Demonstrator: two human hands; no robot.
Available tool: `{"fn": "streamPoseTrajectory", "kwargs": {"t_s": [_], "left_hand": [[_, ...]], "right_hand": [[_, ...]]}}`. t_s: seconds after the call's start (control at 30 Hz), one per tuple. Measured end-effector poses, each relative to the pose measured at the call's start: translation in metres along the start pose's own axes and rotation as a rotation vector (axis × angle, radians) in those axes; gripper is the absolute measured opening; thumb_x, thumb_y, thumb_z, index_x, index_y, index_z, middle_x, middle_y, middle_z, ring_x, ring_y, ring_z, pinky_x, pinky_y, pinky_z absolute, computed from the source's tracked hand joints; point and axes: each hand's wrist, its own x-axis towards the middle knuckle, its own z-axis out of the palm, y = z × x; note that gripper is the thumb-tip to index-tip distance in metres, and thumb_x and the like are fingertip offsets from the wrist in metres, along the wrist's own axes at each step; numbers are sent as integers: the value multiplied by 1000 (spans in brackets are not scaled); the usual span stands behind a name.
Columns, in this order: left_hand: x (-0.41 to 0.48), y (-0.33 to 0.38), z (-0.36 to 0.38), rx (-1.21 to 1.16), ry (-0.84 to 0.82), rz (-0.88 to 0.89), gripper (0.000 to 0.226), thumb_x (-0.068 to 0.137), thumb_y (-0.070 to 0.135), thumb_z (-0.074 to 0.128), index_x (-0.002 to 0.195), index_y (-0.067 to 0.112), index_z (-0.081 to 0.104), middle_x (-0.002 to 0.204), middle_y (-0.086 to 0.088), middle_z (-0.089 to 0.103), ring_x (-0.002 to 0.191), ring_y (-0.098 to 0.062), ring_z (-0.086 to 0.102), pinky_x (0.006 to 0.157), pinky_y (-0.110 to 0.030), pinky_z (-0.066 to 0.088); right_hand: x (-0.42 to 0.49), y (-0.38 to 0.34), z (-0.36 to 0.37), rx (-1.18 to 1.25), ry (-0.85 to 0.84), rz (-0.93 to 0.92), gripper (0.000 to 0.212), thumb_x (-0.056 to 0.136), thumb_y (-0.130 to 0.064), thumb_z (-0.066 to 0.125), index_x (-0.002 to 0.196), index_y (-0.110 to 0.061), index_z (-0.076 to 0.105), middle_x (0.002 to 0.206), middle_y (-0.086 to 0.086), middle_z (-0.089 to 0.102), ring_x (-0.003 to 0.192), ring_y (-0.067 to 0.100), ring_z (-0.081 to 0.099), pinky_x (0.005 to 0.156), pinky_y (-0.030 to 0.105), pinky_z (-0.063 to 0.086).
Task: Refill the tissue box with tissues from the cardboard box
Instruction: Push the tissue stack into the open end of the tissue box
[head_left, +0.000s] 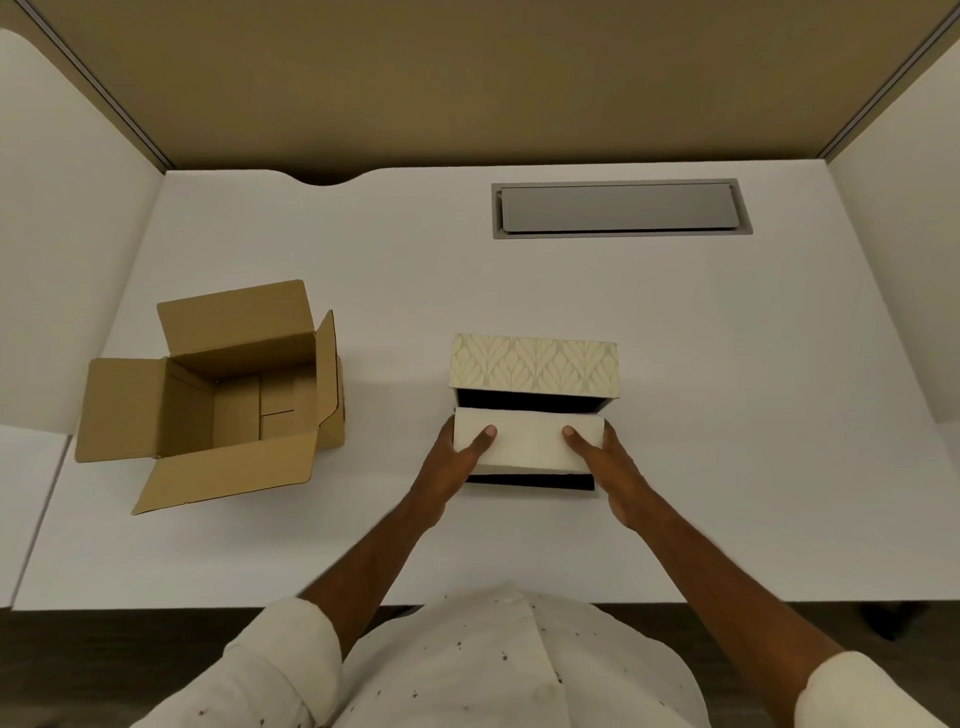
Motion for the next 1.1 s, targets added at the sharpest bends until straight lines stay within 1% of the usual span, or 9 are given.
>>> {"fn": "streamPoseTrajectory", "kwargs": {"t_s": [0.1, 0.2, 0.37, 0.5, 0.63, 0.7, 0.83, 0.97, 1.1], "left_hand": [[2, 2, -2, 11, 15, -15, 57, 91, 58, 64, 140, 33, 49, 132, 8, 61, 120, -14, 57, 93, -32, 48], [4, -2, -8, 32, 87, -70, 67, 91, 58, 63, 144, 18, 52, 138, -1, 60, 127, -23, 56, 108, -43, 48], [2, -8, -11, -12, 44, -82, 58, 95, 48, 63, 141, 13, 57, 134, -5, 65, 125, -26, 58, 110, -43, 47], [1, -7, -10, -31, 8, -49, 55, 96, 46, 62, 143, 19, 55, 133, 1, 63, 120, -18, 57, 98, -33, 45], [3, -3, -5, -24, -18, -35, 44, 97, 48, 59, 136, 28, 55, 121, 9, 63, 104, 1, 57, 86, -25, 45], [3, -4, -4, -13, -4, -24, 37, 98, 48, 58, 131, 32, 55, 115, 15, 64, 101, 2, 57, 79, -19, 46], [1, -8, 0, 12, 6, -34, 45, 98, 53, 54, 139, 37, 45, 109, 28, 56, 98, 8, 53, 90, -27, 41], [2, -10, 1, 28, 22, -48, 56, 100, 52, 50, 150, 27, 41, 124, 14, 53, 111, -9, 50, 95, -29, 38], [2, -10, 2, 18, 45, -59, 56, 101, 52, 49, 148, 22, 45, 125, 9, 55, 108, -10, 53, 94, -30, 39]], "right_hand": [[0, -1, -3, -3, 5, -6, 84, 92, -58, 64, 159, -28, 25, 158, 1, 41, 140, 22, 41, 112, 41, 38], [2, 0, -8, -17, 52, 6, 92, 92, -62, 60, 163, -25, 14, 168, -1, 25, 151, 24, 29, 119, 44, 31], [-1, 6, -4, 5, 29, -32, 71, 93, -59, 59, 153, -27, 37, 146, 0, 54, 131, 22, 50, 100, 37, 41], [-3, 10, -2, -3, 55, -39, 65, 97, -57, 56, 152, -26, 39, 141, 0, 55, 122, 19, 51, 96, 35, 40], [-3, 11, -3, 11, 55, -43, 64, 98, -55, 55, 152, -25, 39, 142, 1, 54, 123, 20, 50, 96, 35, 40], [-3, 9, -3, 22, 64, -42, 63, 98, -54, 56, 152, -25, 40, 142, 2, 55, 122, 20, 51, 96, 35, 40], [-3, 7, -1, 27, 65, -39, 66, 98, -55, 56, 153, -24, 37, 145, 3, 53, 128, 22, 50, 103, 37, 41], [-5, 4, 0, 5, 69, -48, 70, 98, -55, 56, 156, -24, 33, 149, 2, 50, 131, 22, 48, 103, 38, 41], [-7, 6, 0, -8, 65, -69, 67, 99, -53, 56, 156, -25, 34, 148, 3, 52, 130, 22, 49, 100, 36, 42]]}}
